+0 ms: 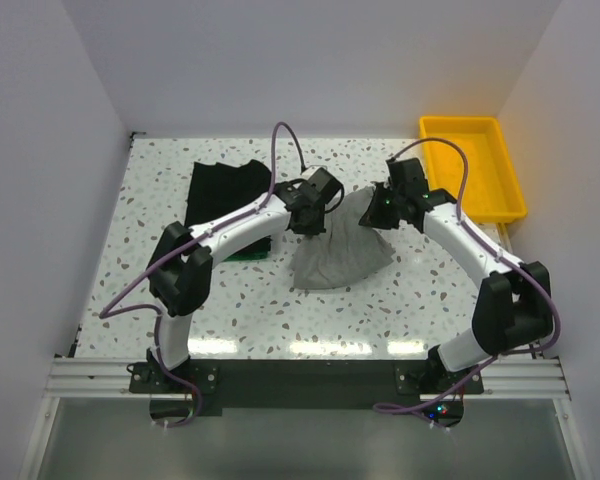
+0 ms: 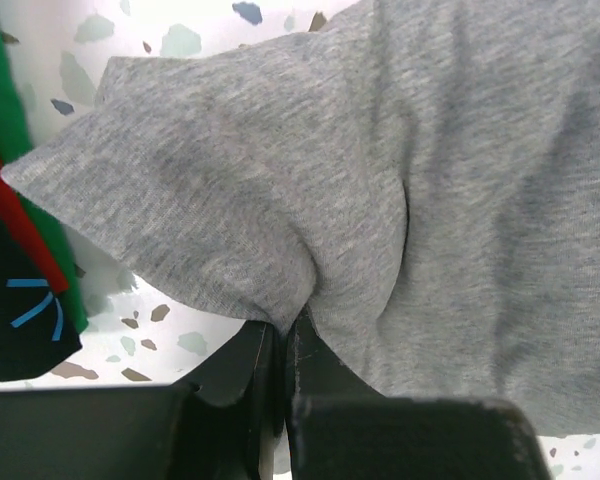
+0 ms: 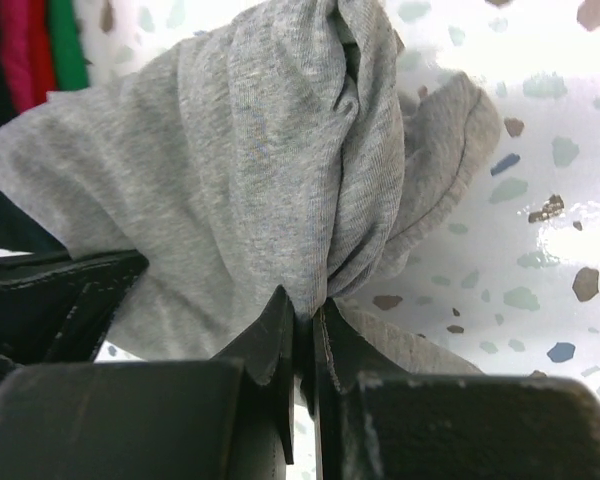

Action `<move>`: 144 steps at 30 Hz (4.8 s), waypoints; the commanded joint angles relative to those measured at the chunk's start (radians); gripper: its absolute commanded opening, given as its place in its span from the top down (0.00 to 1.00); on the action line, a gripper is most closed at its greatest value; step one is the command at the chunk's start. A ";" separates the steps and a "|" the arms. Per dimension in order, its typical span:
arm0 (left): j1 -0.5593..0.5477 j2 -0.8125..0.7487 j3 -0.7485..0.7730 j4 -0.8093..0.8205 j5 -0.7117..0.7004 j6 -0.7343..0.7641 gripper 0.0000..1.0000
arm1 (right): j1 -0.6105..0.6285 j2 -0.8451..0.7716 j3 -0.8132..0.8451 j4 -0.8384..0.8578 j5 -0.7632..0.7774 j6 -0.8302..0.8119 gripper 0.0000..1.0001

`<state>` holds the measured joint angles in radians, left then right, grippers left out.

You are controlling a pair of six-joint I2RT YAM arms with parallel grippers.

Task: Fold and stack the t-shirts
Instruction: Neatly place the folded tshirt to the corner, then reset both grippers

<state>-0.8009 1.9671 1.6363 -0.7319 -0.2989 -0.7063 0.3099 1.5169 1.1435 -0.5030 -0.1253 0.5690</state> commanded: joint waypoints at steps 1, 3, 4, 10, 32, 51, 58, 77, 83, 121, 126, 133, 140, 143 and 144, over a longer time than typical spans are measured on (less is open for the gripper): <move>0.008 -0.034 0.095 -0.057 -0.039 0.047 1.00 | 0.012 -0.024 0.104 -0.035 -0.011 0.012 1.00; 0.012 -0.033 0.132 -0.080 -0.043 0.057 1.00 | 0.017 -0.021 0.123 -0.043 -0.011 0.019 1.00; 0.022 -0.034 0.143 -0.087 -0.046 0.060 1.00 | 0.023 -0.020 0.148 -0.046 -0.011 0.022 1.00; 0.081 -0.083 0.198 -0.121 -0.033 0.093 1.00 | 0.050 0.015 0.277 -0.077 -0.019 0.043 1.00; 0.496 -0.209 0.301 -0.189 0.099 0.232 1.00 | 0.340 0.456 0.944 -0.086 0.035 0.098 1.00; 0.721 -0.082 0.074 -0.048 0.176 0.277 1.00 | 0.333 0.735 1.008 -0.074 -0.036 0.097 0.95; 0.744 -0.043 0.108 -0.040 0.087 0.288 0.35 | 0.262 0.709 0.889 -0.066 -0.059 0.035 0.38; 0.511 -0.125 0.001 0.117 0.144 0.215 0.35 | 0.293 0.539 0.670 0.050 0.101 0.048 0.19; 0.511 -0.021 -0.055 0.201 0.146 0.209 0.37 | 0.291 0.494 0.570 0.103 0.122 0.048 0.18; 0.827 -0.033 -0.303 0.028 -0.230 0.295 0.34 | 0.291 0.358 0.271 0.261 0.059 0.058 0.12; 0.848 -0.056 -0.283 -0.001 -0.217 0.291 0.34 | 0.290 0.341 0.252 0.262 0.050 0.054 0.11; 0.838 -0.177 -0.190 -0.055 -0.109 0.288 0.15 | 0.290 0.295 0.268 0.225 0.026 0.031 0.08; 0.648 -0.364 -0.185 0.011 0.016 0.292 0.01 | 0.285 0.212 0.292 0.161 0.030 0.003 0.01; 0.568 -0.420 -0.226 0.057 0.087 0.255 0.00 | 0.273 0.169 0.280 0.138 0.016 -0.001 0.01; 0.548 -0.441 -0.251 0.112 0.110 0.248 0.00 | 0.273 0.160 0.274 0.129 0.019 -0.007 0.01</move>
<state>-0.1932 1.5951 1.4139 -0.7017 -0.2913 -0.4450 0.5961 1.7443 1.4006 -0.3408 -0.0975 0.5888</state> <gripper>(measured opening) 0.996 0.987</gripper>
